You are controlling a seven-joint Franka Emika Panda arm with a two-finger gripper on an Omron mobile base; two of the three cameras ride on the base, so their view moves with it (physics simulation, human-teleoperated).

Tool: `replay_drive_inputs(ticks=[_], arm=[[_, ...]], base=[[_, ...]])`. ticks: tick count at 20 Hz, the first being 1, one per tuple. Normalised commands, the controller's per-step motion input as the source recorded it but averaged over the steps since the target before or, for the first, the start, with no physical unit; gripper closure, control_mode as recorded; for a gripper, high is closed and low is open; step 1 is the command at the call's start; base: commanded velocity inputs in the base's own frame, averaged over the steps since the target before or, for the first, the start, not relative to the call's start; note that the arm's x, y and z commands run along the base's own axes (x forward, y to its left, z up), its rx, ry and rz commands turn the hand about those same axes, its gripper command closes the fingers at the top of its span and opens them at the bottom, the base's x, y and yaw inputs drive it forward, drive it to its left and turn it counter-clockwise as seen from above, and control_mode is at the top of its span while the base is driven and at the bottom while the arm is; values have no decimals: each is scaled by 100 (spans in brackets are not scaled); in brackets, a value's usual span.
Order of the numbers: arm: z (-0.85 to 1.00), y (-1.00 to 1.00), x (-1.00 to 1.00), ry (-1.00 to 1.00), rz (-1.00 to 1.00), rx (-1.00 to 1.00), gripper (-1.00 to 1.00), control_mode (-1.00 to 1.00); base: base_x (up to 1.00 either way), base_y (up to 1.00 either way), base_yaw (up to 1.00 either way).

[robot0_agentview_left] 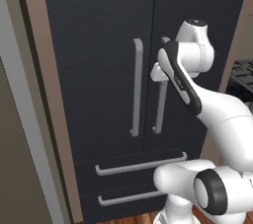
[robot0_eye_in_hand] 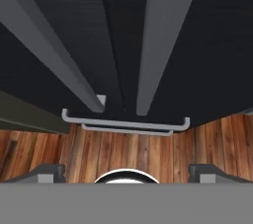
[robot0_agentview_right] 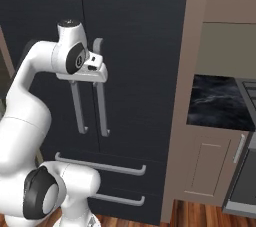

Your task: Gather the onion and garlic from the fridge and place them on a tray on the dining counter. Then gather the fishs from the fridge and place them on the other tray.

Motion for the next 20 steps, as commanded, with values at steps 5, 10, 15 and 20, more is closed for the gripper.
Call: replay_drive_inputs(ticks=[5,10,15,20], arm=[[-3,0,0,0,0,0,-100,-100],[-9,-18,22,-19,0,-2,-100,-100],[0,-10,54,-15,0,-1,-100,-100],[0,0,56,0,-5,0,-100,-100]], base=[[-2,6,0],[0,0,0],[0,0,0],[0,0,0]])
